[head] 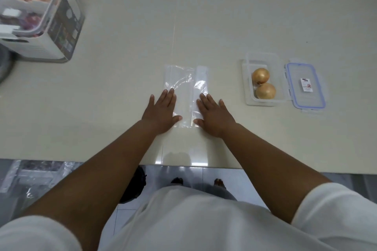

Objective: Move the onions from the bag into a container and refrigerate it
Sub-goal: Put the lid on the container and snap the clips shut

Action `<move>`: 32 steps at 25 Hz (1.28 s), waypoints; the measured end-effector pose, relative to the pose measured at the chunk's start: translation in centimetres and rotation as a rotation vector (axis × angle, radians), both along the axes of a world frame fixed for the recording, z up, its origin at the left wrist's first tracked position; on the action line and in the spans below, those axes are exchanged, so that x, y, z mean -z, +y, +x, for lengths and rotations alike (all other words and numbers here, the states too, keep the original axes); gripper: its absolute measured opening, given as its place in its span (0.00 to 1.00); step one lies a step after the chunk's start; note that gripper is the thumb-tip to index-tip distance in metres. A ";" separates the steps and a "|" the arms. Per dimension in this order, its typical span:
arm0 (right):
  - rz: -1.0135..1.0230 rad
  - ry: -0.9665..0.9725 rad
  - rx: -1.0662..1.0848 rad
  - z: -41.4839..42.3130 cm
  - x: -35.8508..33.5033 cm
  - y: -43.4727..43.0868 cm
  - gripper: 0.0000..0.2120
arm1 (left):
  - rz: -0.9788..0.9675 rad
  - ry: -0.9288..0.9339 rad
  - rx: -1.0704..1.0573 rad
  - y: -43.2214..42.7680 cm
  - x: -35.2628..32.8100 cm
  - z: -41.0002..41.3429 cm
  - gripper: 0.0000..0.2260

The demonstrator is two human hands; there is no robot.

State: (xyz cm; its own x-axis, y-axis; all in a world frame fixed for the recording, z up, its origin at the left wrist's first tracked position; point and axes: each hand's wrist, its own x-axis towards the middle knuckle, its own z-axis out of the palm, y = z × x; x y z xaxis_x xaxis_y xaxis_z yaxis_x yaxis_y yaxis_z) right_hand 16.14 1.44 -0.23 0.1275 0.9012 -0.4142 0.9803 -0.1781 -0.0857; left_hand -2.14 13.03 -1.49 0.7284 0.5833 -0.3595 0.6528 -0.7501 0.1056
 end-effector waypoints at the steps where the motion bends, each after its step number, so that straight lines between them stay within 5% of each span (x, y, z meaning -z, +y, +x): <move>1: 0.006 0.004 0.003 0.0 0.0 0.0 0.35 | -0.002 -0.012 -0.001 0.0 0.0 0.0 0.36; 7: 0.174 0.124 0.034 0.1 -1.2 -1.1 0.37 | 0.064 -0.185 -0.008 -1.0 -1.4 0.8 0.35; 12: 0.441 0.259 0.133 2.6 -2.4 -7.7 0.32 | 0.077 -0.444 -0.098 -4.0 -3.8 4.6 0.25; 19: 0.719 0.171 0.590 18.3 -3.6 -16.9 0.20 | -0.180 -0.632 -0.037 -11.2 -7.5 19.2 0.19; 25: 0.481 0.262 1.058 32.3 -4.7 -17.5 0.24 | -0.299 -0.495 -0.037 -16.0 -8.8 35.1 0.21; 32: 0.260 0.252 1.072 37.7 -4.4 -16.6 0.23 | -0.432 -0.196 -0.567 -15.3 -5.5 44.0 0.21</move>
